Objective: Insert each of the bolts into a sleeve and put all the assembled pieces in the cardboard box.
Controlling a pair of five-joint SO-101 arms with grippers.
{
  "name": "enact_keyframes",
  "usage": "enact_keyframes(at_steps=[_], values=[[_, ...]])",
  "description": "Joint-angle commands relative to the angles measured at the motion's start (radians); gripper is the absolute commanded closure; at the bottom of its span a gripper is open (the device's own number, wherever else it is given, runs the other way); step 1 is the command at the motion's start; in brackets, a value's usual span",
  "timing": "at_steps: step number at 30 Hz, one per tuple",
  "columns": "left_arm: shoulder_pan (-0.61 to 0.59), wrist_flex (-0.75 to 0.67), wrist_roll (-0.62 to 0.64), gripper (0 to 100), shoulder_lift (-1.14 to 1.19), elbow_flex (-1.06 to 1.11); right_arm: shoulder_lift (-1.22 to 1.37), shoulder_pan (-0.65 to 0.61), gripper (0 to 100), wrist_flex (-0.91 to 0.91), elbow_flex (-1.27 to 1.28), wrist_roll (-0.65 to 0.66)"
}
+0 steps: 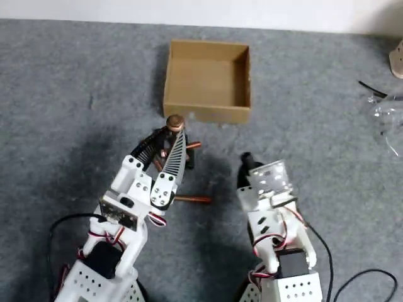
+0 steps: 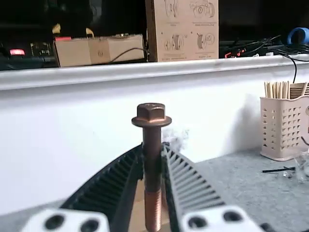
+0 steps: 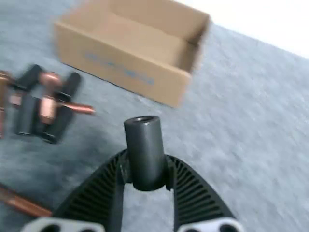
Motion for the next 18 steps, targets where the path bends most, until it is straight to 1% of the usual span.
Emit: enact_keyframes(at_steps=[1, 4, 9, 13, 16, 18], values=[[0.008, -0.026, 0.144, 99, -0.002, 0.005, -0.021, -0.104, 99.5, -0.107, 0.094, -0.011], [0.008, -0.029, 0.256, 99, -0.002, -0.007, -0.021, -0.182, 99.5, -0.216, 0.097, -0.011], [0.008, -0.029, 0.42, 99, -0.002, -0.058, -0.021, -0.271, 99.5, -0.274, 0.097, -0.008], [0.008, -0.029, 0.437, 99, -0.002, -0.056, -0.021, -0.305, 99.5, -0.286, 0.097, -0.006], [0.01, -0.029, 0.439, 99, -0.002, -0.064, -0.021, -0.302, 99.5, -0.286, 0.097, -0.006], [0.036, -0.029, 0.439, 99, -0.002, -0.064, -0.021, -0.298, 99.5, -0.286, 0.097, -0.006]])
